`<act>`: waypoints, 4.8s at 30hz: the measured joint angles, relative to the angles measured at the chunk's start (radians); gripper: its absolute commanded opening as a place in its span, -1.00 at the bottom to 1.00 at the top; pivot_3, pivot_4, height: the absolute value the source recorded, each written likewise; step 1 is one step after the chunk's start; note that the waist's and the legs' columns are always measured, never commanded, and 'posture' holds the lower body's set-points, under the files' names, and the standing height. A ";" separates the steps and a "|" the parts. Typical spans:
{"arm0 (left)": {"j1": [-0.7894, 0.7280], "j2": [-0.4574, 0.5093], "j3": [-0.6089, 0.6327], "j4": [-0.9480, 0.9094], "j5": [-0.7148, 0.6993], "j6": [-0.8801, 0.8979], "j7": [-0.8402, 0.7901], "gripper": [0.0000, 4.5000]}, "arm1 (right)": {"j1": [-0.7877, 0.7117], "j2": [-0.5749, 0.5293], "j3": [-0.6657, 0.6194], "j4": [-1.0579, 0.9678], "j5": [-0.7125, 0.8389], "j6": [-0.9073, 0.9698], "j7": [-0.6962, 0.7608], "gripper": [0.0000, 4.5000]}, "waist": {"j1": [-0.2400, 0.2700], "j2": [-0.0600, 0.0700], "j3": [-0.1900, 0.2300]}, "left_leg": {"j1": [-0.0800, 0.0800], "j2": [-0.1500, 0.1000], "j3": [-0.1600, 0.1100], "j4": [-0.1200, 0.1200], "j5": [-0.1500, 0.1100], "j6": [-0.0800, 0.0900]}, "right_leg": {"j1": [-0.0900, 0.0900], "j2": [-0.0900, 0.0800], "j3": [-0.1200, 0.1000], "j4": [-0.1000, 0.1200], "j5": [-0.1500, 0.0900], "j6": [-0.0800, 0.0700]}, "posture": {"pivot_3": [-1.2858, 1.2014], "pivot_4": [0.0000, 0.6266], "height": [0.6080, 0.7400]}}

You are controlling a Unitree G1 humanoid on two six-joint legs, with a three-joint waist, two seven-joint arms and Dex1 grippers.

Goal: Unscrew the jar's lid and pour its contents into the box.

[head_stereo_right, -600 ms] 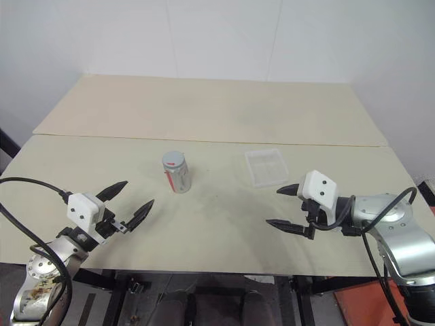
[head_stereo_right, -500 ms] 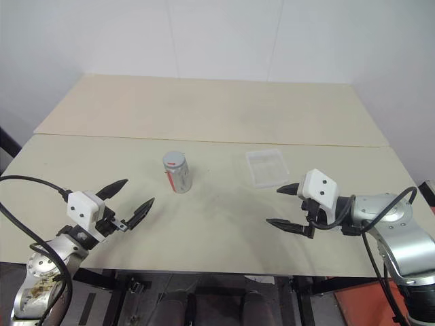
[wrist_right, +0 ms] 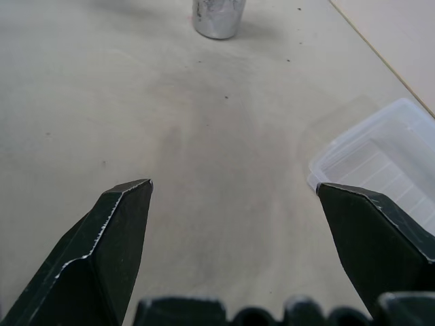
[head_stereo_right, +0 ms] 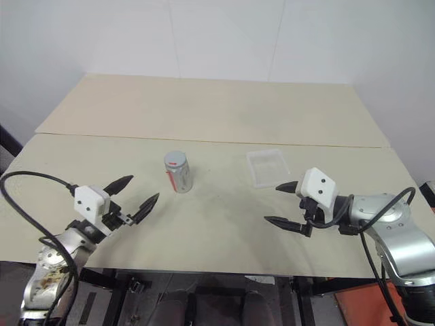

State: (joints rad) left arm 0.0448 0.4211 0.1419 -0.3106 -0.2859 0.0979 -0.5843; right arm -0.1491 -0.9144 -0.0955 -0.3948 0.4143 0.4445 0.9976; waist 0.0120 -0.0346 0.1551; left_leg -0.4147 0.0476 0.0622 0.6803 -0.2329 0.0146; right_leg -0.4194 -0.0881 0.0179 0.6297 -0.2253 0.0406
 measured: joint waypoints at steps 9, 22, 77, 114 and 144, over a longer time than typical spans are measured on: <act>-0.063 -0.114 -0.082 0.110 0.107 -0.058 0.110 0.98 | 0.000 0.015 0.000 -0.018 0.001 0.014 -0.042 1.00 | -0.001 0.000 0.000 | 0.000 0.000 -0.001 0.000 0.000 0.000 | 0.000 0.000 0.000 0.000 0.000 0.000 | 0.03 -0.52 1.00; -0.141 -0.229 -0.130 0.277 0.168 -0.174 0.196 0.98 | -0.005 0.023 0.000 -0.028 0.001 0.018 -0.073 1.00 | 0.000 0.000 0.000 | 0.000 -0.001 -0.001 0.000 0.000 0.000 | 0.000 0.000 0.000 0.000 0.000 0.001 | 0.03 -0.52 1.00; -0.258 -0.252 -0.149 0.466 0.162 -0.420 0.178 -0.12 | -0.314 0.602 0.238 -0.107 0.010 0.240 -0.562 1.00 | -0.013 0.001 0.000 | -0.001 -0.001 -0.002 0.000 0.000 0.000 | -0.001 0.000 -0.001 0.001 0.002 0.002 | 0.03 -0.52 1.00; -0.261 -0.300 -0.225 0.436 0.183 -0.422 0.180 -0.12 | -0.399 0.797 0.351 0.111 -0.162 0.130 -0.604 0.23 | -0.023 0.001 0.000 | -0.002 -0.001 -0.002 0.000 0.000 0.000 | -0.002 -0.001 -0.001 0.001 0.002 0.002 | 0.03 -0.52 1.00; -0.232 -0.181 -0.303 0.211 -0.019 -0.281 -0.134 -0.12 | -0.812 0.491 0.298 0.709 0.054 -0.149 0.538 0.23 | -0.024 0.001 0.000 | -0.002 0.000 -0.001 -0.001 0.000 0.000 | -0.002 0.000 -0.001 0.000 0.002 0.002 | 0.03 -0.52 1.00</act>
State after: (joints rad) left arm -0.1871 0.2398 -0.1614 -0.0995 -0.3045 -0.1835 -0.7182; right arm -0.9610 -0.4231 0.2028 0.3141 0.4688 0.2956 1.5360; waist -0.0124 -0.0339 0.1549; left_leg -0.4163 0.0474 0.0608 0.6793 -0.2327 0.0147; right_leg -0.4210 -0.0879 0.0166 0.6299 -0.2232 0.0425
